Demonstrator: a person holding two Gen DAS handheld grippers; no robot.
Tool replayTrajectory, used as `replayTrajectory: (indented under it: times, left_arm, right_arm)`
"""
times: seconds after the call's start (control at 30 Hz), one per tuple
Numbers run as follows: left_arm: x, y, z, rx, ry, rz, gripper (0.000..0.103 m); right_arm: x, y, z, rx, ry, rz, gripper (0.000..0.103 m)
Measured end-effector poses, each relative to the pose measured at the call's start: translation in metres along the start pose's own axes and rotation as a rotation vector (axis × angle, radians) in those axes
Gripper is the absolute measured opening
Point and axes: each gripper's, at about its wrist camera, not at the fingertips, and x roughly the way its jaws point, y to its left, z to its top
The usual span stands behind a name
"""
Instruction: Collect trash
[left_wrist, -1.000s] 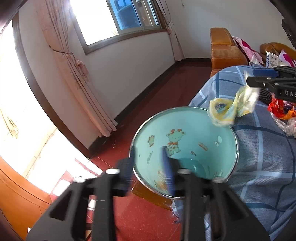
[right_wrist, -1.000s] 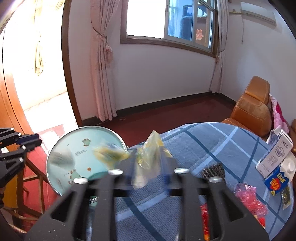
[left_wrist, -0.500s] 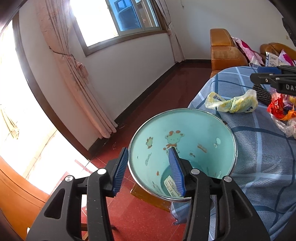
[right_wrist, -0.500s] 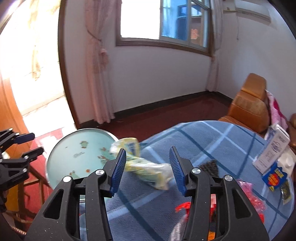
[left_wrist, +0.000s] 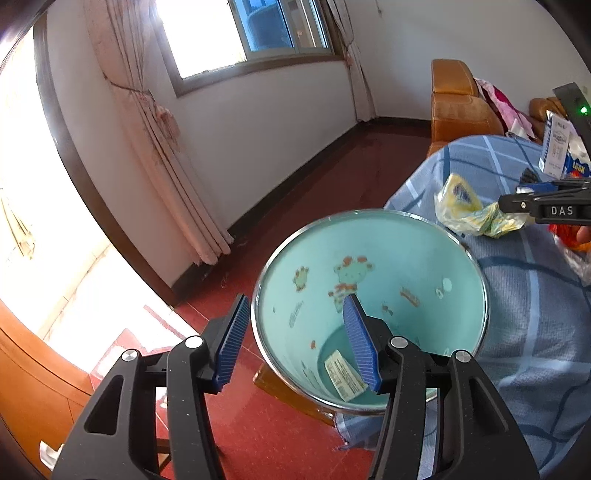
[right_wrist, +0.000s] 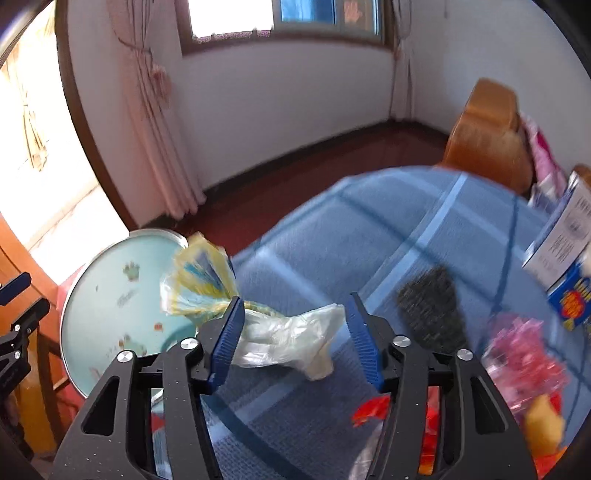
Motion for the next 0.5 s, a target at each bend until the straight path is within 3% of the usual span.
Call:
replayTrajectory:
  times: [0.07, 0.2, 0.5]
  left_arm:
    - [0.003, 0.001, -0.002, -0.005, 0.009, -0.001, 0.053]
    - [0.001, 0.004, -0.001, -0.019, 0.003, -0.004, 0.053]
    - [-0.007, 0.013, 0.003, -0.039, -0.018, 0.002, 0.054]
  right_arm:
    - [0.001, 0.0, -0.002, 0.002, 0.016, 0.03, 0.045]
    - [-0.003, 0.007, 0.0, -0.034, 0.012, 0.035, 0.014]
    - [-0.005, 0.041, 0.007, -0.053, -0.061, 0.071, 0.015]
